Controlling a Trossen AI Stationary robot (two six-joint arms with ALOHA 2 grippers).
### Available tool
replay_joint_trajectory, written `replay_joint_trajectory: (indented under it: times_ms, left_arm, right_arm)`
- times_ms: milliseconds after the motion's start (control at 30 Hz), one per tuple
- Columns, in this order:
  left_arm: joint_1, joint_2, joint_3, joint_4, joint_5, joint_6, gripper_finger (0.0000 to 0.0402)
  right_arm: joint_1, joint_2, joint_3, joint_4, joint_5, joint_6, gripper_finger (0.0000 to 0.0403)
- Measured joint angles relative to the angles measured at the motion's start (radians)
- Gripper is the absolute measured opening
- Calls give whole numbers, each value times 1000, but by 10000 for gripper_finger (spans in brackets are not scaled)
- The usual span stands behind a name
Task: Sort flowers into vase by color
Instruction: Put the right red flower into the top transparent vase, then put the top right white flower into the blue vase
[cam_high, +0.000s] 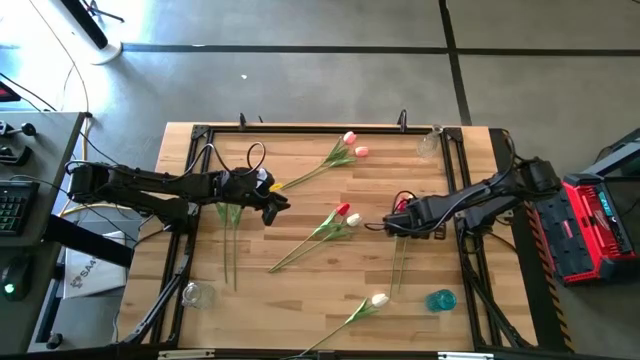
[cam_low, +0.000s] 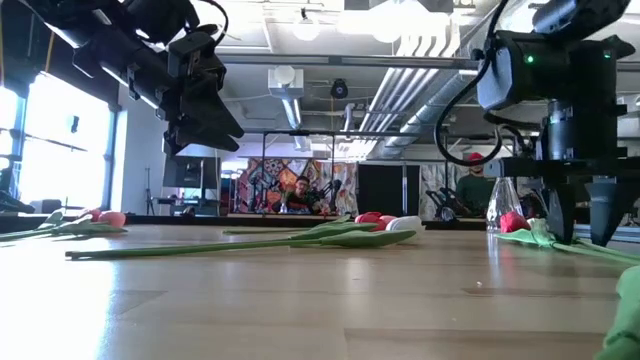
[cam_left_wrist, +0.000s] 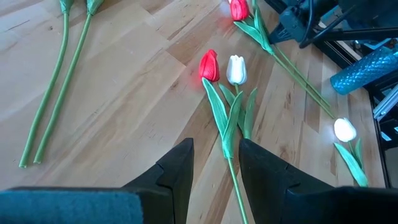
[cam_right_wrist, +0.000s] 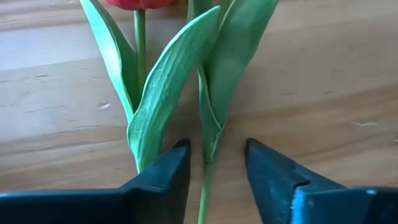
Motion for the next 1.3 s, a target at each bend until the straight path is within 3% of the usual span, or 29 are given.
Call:
replay_joint_trajectory:
  times_ms: [233, 367, 500, 633, 767, 933, 1033, 1300]
  left_arm:
    - [0, 0, 0, 0, 4, 2, 117]
    - [-1, 0, 0, 0, 3, 3, 117]
    - [-1, 0, 0, 0, 3, 2, 117]
    - [-3, 0, 0, 22, 3, -39, 117]
    - [-5, 0, 0, 97, -5, -102, 117]
    - [-10, 0, 0, 301, -12, -113, 117]
    - [-20, 0, 0, 389, -77, -113, 117]
    - [-27, 9, 0, 403, -203, -32, 117]
  right_arm:
    - [0, 2, 2, -19, 23, -104, 10]
    - [-2, 5, 28, -40, -1, -154, 16]
    - [5, -1, 91, -133, 56, -157, 4]
    - [39, -38, 186, -261, 180, -157, 3]
    - [95, -119, 265, -366, 367, -155, 2]
    - [223, -251, 327, -457, 587, -150, 1]
    - [331, -333, 339, -484, 704, -183, 1]
    - [621, -504, 392, -411, 738, -516, 0]
